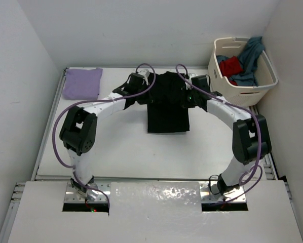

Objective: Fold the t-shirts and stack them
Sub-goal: Fold the folded rectangular tshirt in 1/3 of the way

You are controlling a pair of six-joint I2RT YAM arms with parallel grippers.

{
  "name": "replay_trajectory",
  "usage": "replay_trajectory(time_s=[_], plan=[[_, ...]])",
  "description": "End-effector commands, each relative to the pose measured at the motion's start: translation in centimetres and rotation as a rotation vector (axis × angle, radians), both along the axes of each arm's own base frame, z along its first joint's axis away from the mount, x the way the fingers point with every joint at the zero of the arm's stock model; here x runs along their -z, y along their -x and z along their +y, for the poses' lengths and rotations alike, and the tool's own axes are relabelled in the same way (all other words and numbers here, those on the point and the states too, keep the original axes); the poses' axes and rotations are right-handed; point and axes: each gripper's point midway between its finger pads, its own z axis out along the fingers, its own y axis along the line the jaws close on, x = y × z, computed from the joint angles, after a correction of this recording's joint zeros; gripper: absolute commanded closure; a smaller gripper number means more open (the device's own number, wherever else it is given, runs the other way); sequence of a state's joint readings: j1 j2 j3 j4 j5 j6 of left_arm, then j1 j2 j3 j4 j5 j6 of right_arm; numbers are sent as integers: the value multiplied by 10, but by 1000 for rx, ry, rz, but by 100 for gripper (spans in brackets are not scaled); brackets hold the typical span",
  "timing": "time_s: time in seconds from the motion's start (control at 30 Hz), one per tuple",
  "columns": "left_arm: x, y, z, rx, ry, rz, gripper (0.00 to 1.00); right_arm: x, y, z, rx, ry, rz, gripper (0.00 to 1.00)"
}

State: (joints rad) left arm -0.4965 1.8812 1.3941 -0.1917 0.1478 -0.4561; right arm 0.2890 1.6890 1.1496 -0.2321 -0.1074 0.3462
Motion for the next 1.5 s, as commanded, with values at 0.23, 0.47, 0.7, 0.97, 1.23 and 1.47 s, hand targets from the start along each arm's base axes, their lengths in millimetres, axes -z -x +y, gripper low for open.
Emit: replay_trajectory(time_s=[0.23, 0.47, 0.7, 0.97, 1.23, 1.47], plan=[[4, -40, 7, -8, -2, -22, 100, 0, -50, 6, 4, -35, -54, 100], [24, -62, 12, -16, -12, -11, 100, 22, -71, 4, 21, -39, -20, 100], [31, -82, 14, -15, -32, 20, 38, 27, -93, 5, 2, -6, 0, 50], [-13, -68, 24, -37, -20, -55, 0, 3, -64, 15, -44, -78, 14, 20], [-16, -5, 54, -101, 7, -27, 0, 12, -20, 51, -166, -107, 38, 18], [5, 49, 81, -151, -12, 34, 0, 26, -54, 75, -188, -152, 32, 18]])
